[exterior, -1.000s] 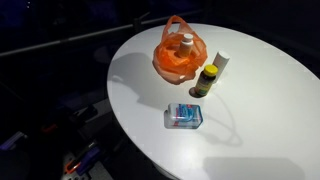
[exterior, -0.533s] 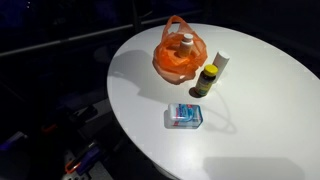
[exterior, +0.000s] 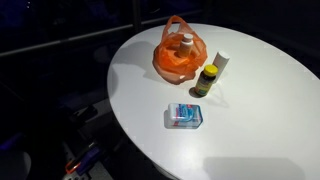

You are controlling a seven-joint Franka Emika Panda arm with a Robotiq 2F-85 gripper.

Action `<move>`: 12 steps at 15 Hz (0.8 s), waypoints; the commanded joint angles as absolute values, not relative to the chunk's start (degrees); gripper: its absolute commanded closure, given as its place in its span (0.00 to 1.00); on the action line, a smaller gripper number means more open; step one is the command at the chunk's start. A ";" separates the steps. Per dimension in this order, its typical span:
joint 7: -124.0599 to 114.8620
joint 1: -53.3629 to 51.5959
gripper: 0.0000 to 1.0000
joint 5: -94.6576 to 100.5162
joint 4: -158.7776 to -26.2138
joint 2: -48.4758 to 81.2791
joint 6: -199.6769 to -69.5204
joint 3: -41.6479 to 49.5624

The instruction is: Remove the orange and white bottle from the plastic bag and put it on the table

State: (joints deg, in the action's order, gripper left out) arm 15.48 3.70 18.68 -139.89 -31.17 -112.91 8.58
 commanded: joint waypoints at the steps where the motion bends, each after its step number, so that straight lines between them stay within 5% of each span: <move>1: 12.73 2.96 0.00 15.00 -133.99 -23.08 -113.65 7.39; 12: 10.10 3.16 0.00 6.00 -129.07 -14.62 -115.66 5.94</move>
